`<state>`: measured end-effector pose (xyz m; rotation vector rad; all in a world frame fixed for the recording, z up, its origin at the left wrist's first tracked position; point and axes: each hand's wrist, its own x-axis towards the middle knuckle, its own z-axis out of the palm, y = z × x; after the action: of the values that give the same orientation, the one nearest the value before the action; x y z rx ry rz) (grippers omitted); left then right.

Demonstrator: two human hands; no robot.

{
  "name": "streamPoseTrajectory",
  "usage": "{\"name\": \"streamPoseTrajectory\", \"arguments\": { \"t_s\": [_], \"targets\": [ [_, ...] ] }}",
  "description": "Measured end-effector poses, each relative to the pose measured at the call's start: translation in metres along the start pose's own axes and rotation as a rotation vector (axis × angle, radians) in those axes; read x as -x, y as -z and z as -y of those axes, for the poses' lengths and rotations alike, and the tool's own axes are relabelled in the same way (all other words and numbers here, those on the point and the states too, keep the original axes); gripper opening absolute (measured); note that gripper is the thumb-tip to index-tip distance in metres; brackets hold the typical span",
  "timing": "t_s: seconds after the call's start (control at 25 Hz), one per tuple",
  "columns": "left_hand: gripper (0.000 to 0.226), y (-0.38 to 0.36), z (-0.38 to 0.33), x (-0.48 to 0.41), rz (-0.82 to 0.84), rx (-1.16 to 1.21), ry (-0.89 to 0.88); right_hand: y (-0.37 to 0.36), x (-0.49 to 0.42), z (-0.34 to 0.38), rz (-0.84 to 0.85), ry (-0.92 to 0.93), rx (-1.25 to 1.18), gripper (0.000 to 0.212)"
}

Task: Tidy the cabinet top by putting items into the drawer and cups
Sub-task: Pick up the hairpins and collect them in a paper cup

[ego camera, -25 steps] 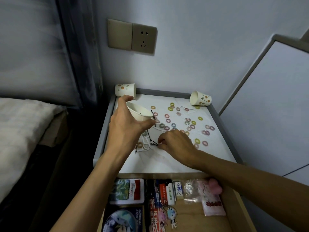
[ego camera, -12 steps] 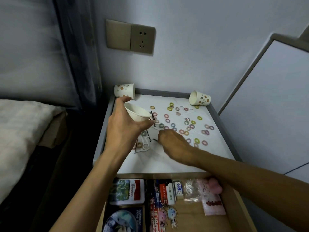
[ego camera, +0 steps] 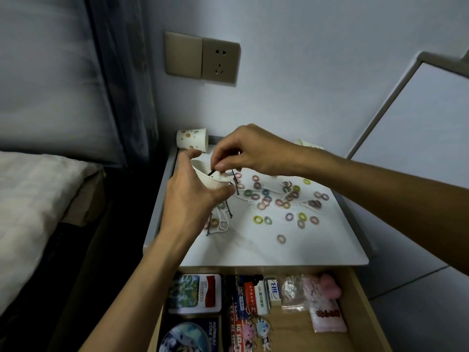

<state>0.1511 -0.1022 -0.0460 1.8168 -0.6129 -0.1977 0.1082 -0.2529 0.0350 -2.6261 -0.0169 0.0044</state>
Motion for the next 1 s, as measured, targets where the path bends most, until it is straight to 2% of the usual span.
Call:
{"name": "streamPoseTrajectory", "arguments": {
  "t_s": [0.04, 0.12, 0.2, 0.24, 0.32, 0.48, 0.56, 0.88, 1.0],
  "targets": [
    [0.086, 0.0, 0.0, 0.0, 0.001, 0.002, -0.004, 0.0, -0.004, 0.0, 0.008, 0.021, -0.013, 0.007],
    [0.086, 0.003, 0.0, -0.001, -0.018, 0.002, -0.005, -0.001, -0.012, -0.012, -0.13, 0.008, -0.093, 0.005],
    [0.088, 0.006, 0.0, -0.001, -0.046, 0.003, 0.002, -0.005, -0.02, -0.04, -0.287, -0.139, -0.13, 0.006],
    [0.089, 0.007, 0.001, -0.001, -0.055, 0.005, 0.001, -0.01, -0.023, -0.057, -0.287, -0.257, -0.084, 0.007],
    [0.092, 0.012, 0.004, -0.003, -0.068, -0.004, -0.005, -0.03, -0.033, -0.089, -0.179, -0.46, 0.091, 0.012],
    [0.089, 0.016, 0.007, -0.003, -0.081, -0.005, -0.013, -0.069, -0.055, -0.121, -0.154, -0.698, 0.205, 0.026],
    [0.089, 0.018, 0.007, -0.003, -0.091, -0.01, -0.012, -0.078, -0.063, -0.121, -0.156, -0.722, 0.23, 0.03],
    [0.09, 0.019, 0.006, -0.006, -0.085, 0.009, 0.012, -0.079, -0.066, -0.124, -0.146, -0.782, 0.295, 0.015],
    [0.089, 0.018, 0.005, -0.008, -0.086, 0.054, 0.044, -0.073, -0.059, -0.126, -0.161, -0.787, 0.286, 0.023]
  ]
}}
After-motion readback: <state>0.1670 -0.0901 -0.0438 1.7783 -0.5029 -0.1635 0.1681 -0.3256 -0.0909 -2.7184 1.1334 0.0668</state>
